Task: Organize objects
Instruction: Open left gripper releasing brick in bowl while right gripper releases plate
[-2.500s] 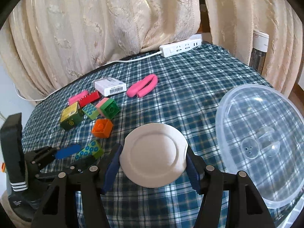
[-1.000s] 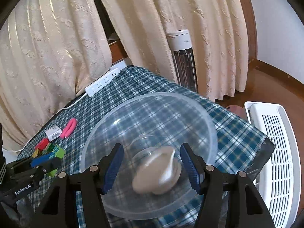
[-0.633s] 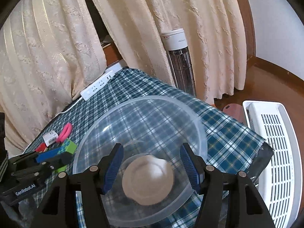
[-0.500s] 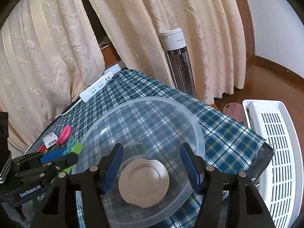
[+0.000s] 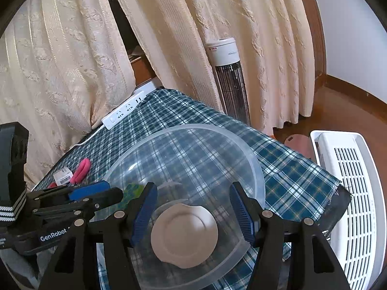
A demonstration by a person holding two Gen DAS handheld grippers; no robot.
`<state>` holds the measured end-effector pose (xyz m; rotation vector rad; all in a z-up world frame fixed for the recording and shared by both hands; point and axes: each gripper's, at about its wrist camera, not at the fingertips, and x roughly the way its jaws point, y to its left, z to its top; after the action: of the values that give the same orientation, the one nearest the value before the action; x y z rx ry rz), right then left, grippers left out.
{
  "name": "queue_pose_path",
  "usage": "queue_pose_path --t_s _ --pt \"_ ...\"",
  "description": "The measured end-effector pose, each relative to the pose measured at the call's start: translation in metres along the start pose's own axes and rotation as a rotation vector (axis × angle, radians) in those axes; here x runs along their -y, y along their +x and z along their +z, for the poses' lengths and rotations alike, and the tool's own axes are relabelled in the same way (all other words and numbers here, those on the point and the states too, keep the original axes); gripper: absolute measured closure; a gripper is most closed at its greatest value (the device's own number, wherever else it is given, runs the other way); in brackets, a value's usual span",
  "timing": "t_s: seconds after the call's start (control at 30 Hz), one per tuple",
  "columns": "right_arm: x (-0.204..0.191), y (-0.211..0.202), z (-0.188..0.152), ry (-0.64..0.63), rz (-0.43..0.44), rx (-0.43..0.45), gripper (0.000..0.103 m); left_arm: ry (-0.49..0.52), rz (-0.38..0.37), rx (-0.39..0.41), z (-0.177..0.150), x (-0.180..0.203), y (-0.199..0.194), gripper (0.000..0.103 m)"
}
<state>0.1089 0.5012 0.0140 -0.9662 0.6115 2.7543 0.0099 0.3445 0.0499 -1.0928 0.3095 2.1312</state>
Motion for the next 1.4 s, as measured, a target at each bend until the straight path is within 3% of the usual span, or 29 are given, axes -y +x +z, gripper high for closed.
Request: queue_pose_path --t_s 0.27,0.6,1.17,1.4 --pt "-0.007 -0.004 -0.002 -0.012 0.009 0.003 0.038 -0.011 0.019 0.028 -0.003 -0.008 -0.014 0.054" --pt "-0.028 -0.008 -0.006 -0.051 0.018 0.008 0.037 -0.052 0.049 0.043 -0.014 -0.025 -0.029 0.039" --pt "-0.070 -0.011 -0.013 -0.110 0.062 -0.007 0.037 -0.138 0.122 0.065 -0.035 -0.071 -0.057 0.037" --pt "-0.089 -0.011 -0.018 -0.138 0.095 -0.022 0.030 -0.209 0.159 0.073 -0.047 -0.099 -0.071 0.026"
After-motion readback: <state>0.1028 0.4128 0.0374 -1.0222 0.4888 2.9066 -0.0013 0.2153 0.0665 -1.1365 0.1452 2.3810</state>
